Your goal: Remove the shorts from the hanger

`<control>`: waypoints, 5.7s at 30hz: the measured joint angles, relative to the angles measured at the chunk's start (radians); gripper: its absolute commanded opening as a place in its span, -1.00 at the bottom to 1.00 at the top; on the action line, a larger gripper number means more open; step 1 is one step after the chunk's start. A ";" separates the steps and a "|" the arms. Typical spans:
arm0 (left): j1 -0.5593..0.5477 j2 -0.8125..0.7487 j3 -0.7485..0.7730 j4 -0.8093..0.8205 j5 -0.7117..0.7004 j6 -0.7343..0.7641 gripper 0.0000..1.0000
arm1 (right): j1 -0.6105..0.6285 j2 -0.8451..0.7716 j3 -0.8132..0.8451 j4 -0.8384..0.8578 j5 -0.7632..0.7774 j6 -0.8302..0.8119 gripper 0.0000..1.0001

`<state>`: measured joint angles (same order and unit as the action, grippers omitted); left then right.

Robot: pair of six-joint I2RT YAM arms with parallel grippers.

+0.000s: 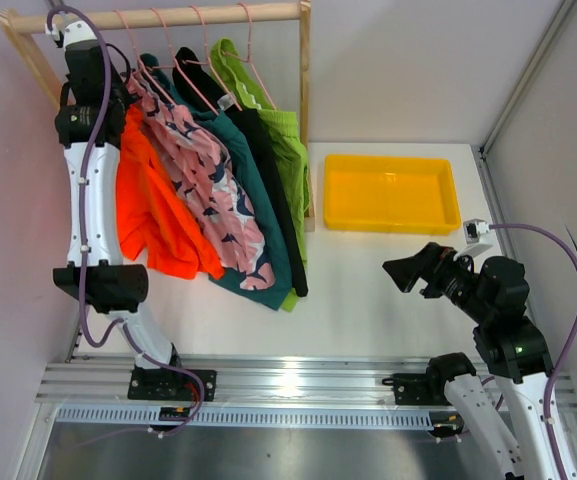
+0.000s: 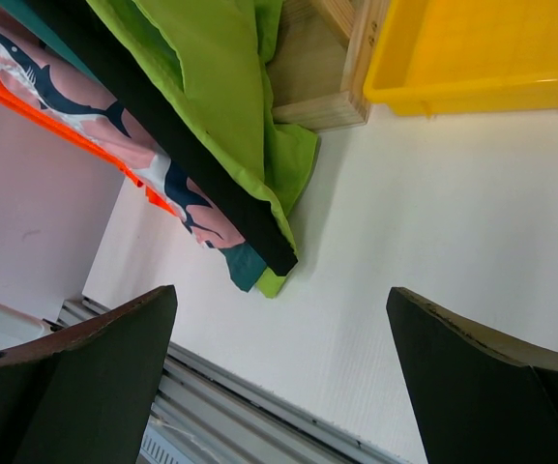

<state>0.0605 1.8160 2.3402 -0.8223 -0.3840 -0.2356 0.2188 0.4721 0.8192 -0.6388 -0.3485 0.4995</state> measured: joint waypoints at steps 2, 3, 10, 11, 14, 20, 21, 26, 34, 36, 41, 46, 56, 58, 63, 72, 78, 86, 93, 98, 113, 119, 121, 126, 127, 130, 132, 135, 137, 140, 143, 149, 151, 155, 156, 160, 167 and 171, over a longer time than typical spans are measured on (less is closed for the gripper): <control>0.003 -0.002 0.000 -0.001 0.007 0.000 -1.00 | 0.000 -0.003 -0.001 0.000 0.000 0.000 0.98; 0.003 -0.004 0.000 -0.002 0.017 0.000 -1.00 | 0.000 -0.005 -0.003 0.000 0.000 0.000 0.99; 0.001 -0.054 0.014 -0.068 0.085 -0.010 -1.00 | 0.001 -0.005 -0.007 0.021 -0.009 0.000 0.99; -0.002 -0.071 0.014 -0.081 0.093 -0.012 -1.00 | 0.001 -0.002 -0.005 0.030 -0.014 -0.001 0.99; -0.019 -0.137 0.014 -0.119 0.103 -0.023 -1.00 | 0.001 0.043 0.045 0.044 -0.033 -0.005 0.99; -0.077 -0.322 0.005 -0.147 0.110 -0.034 -1.00 | 0.003 0.153 0.219 0.121 -0.088 -0.029 0.99; -0.084 -0.348 0.003 -0.146 0.111 -0.034 -1.00 | 0.005 0.164 0.246 0.135 -0.099 -0.030 0.99; -0.093 -0.439 -0.037 -0.177 0.127 -0.037 -1.00 | 0.031 0.226 0.368 0.218 -0.182 -0.015 0.99; -0.109 -0.487 -0.196 -0.156 0.170 -0.068 -1.00 | 0.676 0.496 0.624 0.240 0.085 -0.040 0.99; -0.110 -0.486 -0.210 -0.157 0.180 -0.072 -1.00 | 0.932 0.639 0.756 0.233 0.265 -0.106 0.99; -0.111 -0.486 -0.204 -0.164 0.194 -0.081 -1.00 | 1.167 0.961 0.938 0.235 0.480 -0.182 0.97; -0.111 -0.494 -0.205 -0.168 0.218 -0.088 -1.00 | 1.218 1.215 1.109 0.219 0.607 -0.216 0.97; -0.111 -0.564 -0.260 -0.171 0.259 -0.087 -1.00 | 1.241 1.477 1.338 0.296 0.777 -0.295 0.99; -0.111 -0.582 -0.275 -0.172 0.266 -0.088 -1.00 | 1.238 1.511 1.363 0.337 0.817 -0.318 0.98; -0.111 -0.618 -0.299 -0.175 0.285 -0.088 -1.00 | 1.229 1.572 1.377 0.435 0.890 -0.375 -0.95; -0.111 -0.612 -0.294 -0.196 0.274 -0.077 -1.00 | 1.328 1.510 1.165 0.557 1.021 -0.390 -1.00; -0.116 -0.569 -0.225 -0.274 0.237 -0.068 -1.00 | 1.532 1.344 0.922 0.623 1.202 -0.396 -1.00; -0.119 -0.594 -0.244 -0.292 0.264 -0.077 -1.00 | 1.561 1.272 0.851 0.647 1.288 -0.378 -1.00; -0.119 -0.873 -0.601 -0.218 0.336 -0.142 -1.00 | 1.339 1.332 0.970 0.611 1.126 -0.391 -1.00; -0.119 -1.026 -0.700 -0.288 0.370 -0.206 -1.00 | 1.139 1.423 1.122 0.545 1.038 -0.407 -1.00; -0.119 -0.963 -0.476 -0.534 0.571 -0.367 -1.00 | 1.181 1.225 0.654 0.540 1.052 -0.308 -1.00; -0.119 -0.900 -0.222 -0.576 0.587 -0.364 -1.00 | 1.366 0.904 0.453 0.488 1.211 -0.240 -1.00; -0.119 -0.911 -0.234 -0.552 0.684 -0.384 -1.00 | 1.354 0.780 0.419 0.466 1.239 -0.219 -1.00; -0.119 -0.988 -0.400 -0.517 0.916 -0.447 -1.00 | 1.249 0.548 0.407 0.402 1.339 -0.224 -1.00; -0.119 -0.996 -0.415 -0.528 0.949 -0.448 -1.00 | 1.248 0.521 0.418 0.383 1.360 -0.239 -1.00; -0.119 -1.016 -0.436 -0.552 0.994 -0.434 -1.00 | 1.252 0.482 0.470 0.346 1.417 -0.296 -1.00; -0.119 -1.043 -0.468 -0.552 1.007 -0.416 -1.00 | 1.253 0.467 0.501 0.344 1.445 -0.349 -1.00; -0.119 -1.112 -0.564 -0.548 1.026 -0.392 -1.00 | 1.243 0.452 0.569 0.377 1.475 -0.484 -1.00; -0.119 -1.157 -0.625 -0.552 1.043 -0.366 -1.00 | 1.218 0.473 0.656 0.390 1.480 -0.566 -1.00; -0.119 -1.195 -0.703 -0.555 1.098 -0.315 -1.00 | 1.138 0.544 0.833 0.427 1.469 -0.679 -1.00; -0.124 -1.210 -0.764 -0.555 1.145 -0.286 -1.00 | 1.040 0.640 1.019 0.451 1.436 -0.776 -1.00; -0.128 -1.215 -0.766 -0.564 1.081 -0.267 -1.00 | 0.753 0.886 1.454 0.386 1.282 -0.822 -1.00; -0.128 -1.216 -0.731 -0.563 1.025 -0.262 -1.00 | 0.658 0.975 1.586 0.352 1.214 -0.819 -1.00; -0.129 -1.221 -0.680 -0.558 0.879 -0.260 -1.00 | 0.483 1.089 1.685 0.312 1.033 -0.796 -1.00; -0.129 -1.218 -0.665 -0.560 0.842 -0.260 -1.00 | 0.424 1.107 1.686 0.297 0.976 -0.777 -1.00; -0.129 -1.192 -0.543 -0.563 0.668 -0.261 -1.00 | 0.184 1.171 1.675 0.276 0.759 -0.681 -1.00; -0.129 -1.186 -0.542 -0.546 0.513 -0.261 -1.00 | -0.033 1.245 1.592 0.352 0.517 -0.573 -1.00; -0.130 -1.163 -0.546 -0.557 0.420 -0.262 -1.00 | -0.098 1.233 1.360 0.497 0.404 -0.497 -1.00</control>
<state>-0.0692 0.6533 1.7947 -1.3788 0.0360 -0.4976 0.1207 1.7050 2.1796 -0.1421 0.0551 0.0025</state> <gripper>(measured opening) 0.029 0.034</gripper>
